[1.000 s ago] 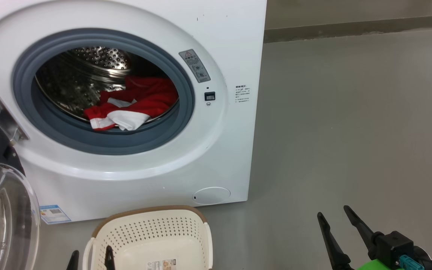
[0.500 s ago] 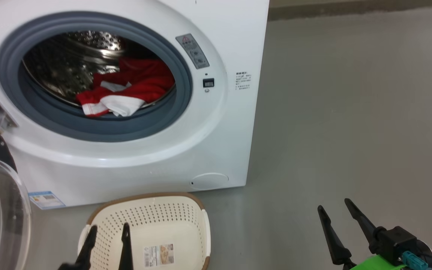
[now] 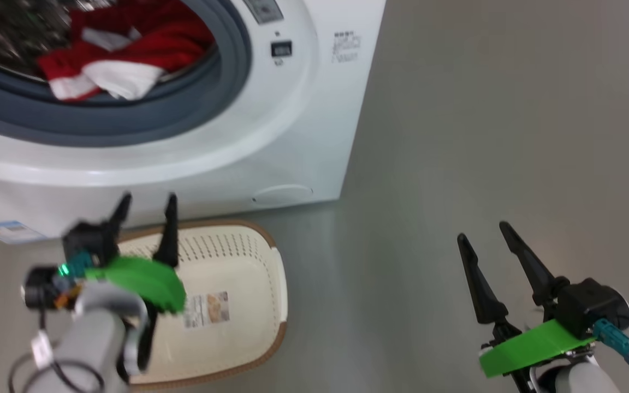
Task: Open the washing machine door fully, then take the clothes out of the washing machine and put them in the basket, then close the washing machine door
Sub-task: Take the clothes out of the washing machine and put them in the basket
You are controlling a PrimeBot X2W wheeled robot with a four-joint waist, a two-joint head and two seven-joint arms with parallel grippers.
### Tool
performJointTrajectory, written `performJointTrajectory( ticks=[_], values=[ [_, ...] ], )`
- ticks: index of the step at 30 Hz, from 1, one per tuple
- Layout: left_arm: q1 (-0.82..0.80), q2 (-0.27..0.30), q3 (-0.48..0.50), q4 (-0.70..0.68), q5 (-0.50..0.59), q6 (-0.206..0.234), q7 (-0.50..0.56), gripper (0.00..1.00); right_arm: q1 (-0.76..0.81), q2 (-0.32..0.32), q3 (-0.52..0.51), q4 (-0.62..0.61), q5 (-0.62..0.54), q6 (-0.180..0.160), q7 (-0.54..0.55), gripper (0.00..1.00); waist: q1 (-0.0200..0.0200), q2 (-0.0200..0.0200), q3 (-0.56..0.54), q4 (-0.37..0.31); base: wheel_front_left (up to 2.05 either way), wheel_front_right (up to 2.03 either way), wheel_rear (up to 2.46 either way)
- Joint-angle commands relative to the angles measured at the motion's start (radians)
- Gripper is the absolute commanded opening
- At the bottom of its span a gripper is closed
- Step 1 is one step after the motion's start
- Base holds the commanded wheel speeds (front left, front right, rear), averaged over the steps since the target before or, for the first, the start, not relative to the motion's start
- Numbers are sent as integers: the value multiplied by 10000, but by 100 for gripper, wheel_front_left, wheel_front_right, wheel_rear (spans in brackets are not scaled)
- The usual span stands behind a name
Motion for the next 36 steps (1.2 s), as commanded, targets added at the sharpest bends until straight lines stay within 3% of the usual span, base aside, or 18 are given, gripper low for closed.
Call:
performJointTrajectory(
  ticks=[1, 7, 23, 36],
  values=[
    [-737, 271, 441, 219, -122, -170, 37, 100, -355, -98, 289, -187, 80, 4, -170, 100, 0, 0, 1060, -590, 0, 0, 0],
    [-2664, 593, 719, 1921, -451, -722, 430, 100, -854, -98, 496, 129, 408, 4, -459, 100, 0, 0, 1810, -1101, 0, 0, 0],
    [-6838, 1971, 932, 3945, -167, -1080, 740, 100, -1751, -98, 983, 367, 1535, 4, -664, 100, 0, 0, 3352, -2259, 0, 0, 0],
    [-8631, 3114, 840, 5097, -14, -1240, 1960, 100, -2199, -98, 1622, 416, 2113, 4, -666, 100, 0, 0, 4025, -3017, 0, 0, 0]
  ],
)
